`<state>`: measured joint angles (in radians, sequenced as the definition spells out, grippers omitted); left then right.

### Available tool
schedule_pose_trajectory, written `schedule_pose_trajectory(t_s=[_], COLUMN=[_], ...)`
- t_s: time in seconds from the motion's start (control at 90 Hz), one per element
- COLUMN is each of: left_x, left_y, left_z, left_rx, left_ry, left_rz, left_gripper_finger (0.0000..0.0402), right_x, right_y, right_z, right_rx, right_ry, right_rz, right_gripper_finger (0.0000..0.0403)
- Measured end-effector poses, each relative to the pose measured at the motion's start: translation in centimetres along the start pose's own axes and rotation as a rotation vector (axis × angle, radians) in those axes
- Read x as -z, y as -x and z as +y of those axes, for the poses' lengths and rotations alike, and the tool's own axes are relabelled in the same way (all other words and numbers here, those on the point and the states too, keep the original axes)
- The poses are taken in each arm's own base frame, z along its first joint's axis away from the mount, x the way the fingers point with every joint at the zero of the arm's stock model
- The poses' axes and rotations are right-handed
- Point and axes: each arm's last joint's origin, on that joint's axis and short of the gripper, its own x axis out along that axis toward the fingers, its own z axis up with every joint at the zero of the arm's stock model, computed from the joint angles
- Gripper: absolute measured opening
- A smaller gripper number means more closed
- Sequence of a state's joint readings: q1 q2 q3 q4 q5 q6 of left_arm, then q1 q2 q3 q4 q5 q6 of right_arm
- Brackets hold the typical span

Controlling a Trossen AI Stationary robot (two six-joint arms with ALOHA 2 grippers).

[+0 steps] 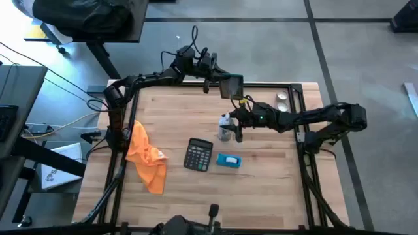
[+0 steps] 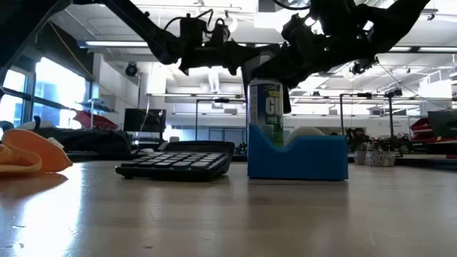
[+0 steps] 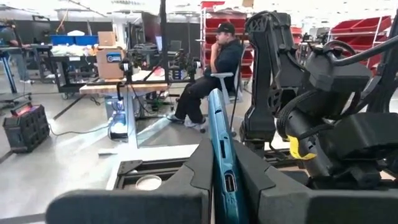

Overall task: Apply microfiber cloth
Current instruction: Spray the front of the cellphone with spray bottle

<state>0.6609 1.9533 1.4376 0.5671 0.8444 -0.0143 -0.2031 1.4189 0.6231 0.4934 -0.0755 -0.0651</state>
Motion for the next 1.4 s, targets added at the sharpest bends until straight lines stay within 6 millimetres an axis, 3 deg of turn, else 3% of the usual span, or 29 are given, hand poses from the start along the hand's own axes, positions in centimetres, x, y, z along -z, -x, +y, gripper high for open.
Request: schedule_pose_trajectory(t_s=[0.144,0.244,0.378,0.6,0.856,1.033,1.133,1.256,1.4], left_x=[0.0,0.0,0.0,0.0,0.0,0.1,0.3,0.3,0.3], left_y=[0.0,0.0,0.0,0.0,0.0,0.0,0.0,0.0,0.0], left_z=[0.0,0.0,0.0,0.0,0.0,0.0,0.0,0.0,0.0], left_rx=[0.000,0.000,0.002,0.001,0.002,0.001,0.001,0.001,0.001], left_ry=[-0.006,-0.007,-0.010,-0.010,-0.010,-0.005,0.000,-0.002,-0.003], left_rz=[0.001,0.001,0.002,0.002,0.002,0.008,0.021,0.021,0.022], left_gripper_finger=[0.0010,0.0010,0.0010,0.0010,0.0010,0.0010,0.0010,0.0010,0.0010], right_x=[-0.2,-0.4,-0.3,-0.4,-0.4,-0.4,-0.6,-0.9,-1.1], right_y=[0.4,0.5,0.4,0.4,0.4,0.5,0.6,0.7,0.8], right_z=[-0.2,-0.2,-0.1,-0.2,-0.3,-0.3,-0.3,-0.3,-0.3], right_rx=[0.082,0.075,0.036,0.079,0.093,0.095,0.095,0.095,0.094], right_ry=[0.020,0.021,-0.007,0.014,0.011,-0.004,-0.004,-0.015,-0.051], right_rz=[0.003,-0.007,-0.007,-0.008,-0.008,-0.017,-0.023,-0.047,-0.061], right_gripper_finger=[0.0302,0.0334,0.0308,0.0168,0.0171,0.0292,0.0331,0.0328,0.0284])
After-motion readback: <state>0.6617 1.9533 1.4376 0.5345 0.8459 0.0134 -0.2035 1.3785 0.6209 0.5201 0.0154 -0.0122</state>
